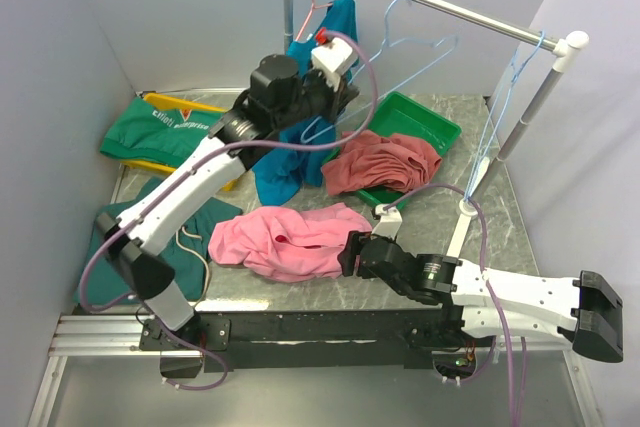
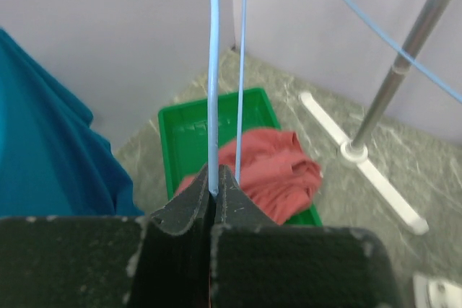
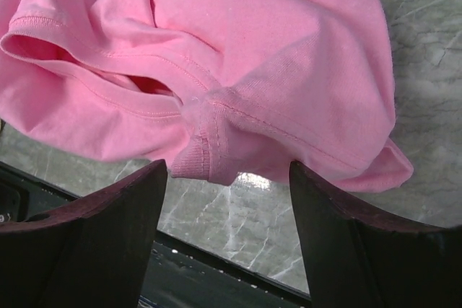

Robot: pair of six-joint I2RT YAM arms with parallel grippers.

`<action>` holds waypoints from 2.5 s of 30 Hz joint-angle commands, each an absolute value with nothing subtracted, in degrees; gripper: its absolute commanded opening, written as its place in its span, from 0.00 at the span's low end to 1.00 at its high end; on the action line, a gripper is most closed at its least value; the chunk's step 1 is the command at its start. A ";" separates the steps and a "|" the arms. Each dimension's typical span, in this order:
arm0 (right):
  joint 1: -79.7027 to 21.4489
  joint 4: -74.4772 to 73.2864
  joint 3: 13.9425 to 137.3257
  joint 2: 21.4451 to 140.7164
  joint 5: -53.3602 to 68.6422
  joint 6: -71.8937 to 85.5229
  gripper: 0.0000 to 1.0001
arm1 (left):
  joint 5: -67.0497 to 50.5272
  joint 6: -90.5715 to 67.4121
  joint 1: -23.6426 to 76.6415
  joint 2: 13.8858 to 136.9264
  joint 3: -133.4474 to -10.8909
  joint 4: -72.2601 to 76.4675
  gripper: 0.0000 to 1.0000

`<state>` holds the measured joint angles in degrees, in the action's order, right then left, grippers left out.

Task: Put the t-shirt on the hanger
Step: Pick up the hanger from the clothesline, then place the T-shirt on the hanger.

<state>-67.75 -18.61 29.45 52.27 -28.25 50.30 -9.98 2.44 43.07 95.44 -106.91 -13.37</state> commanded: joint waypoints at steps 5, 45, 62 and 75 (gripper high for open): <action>-68.20 -18.02 29.27 49.31 -31.11 50.19 0.78 | -8.35 2.55 43.24 77.45 -90.90 -12.83 0.01; -68.55 -20.74 33.66 49.22 -38.75 49.22 0.33 | -11.95 20.74 43.24 32.17 -60.91 -54.13 0.01; -68.29 -21.88 37.35 53.17 -41.13 47.73 0.17 | -16.70 22.94 43.24 33.93 -60.47 -58.10 0.01; -68.20 -21.36 37.88 54.32 -40.17 47.20 0.14 | -18.98 22.67 43.33 34.63 -60.38 -56.16 0.01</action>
<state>-68.27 -22.15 35.59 54.00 -38.39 47.48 -16.73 21.78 43.11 34.50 -58.43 -58.46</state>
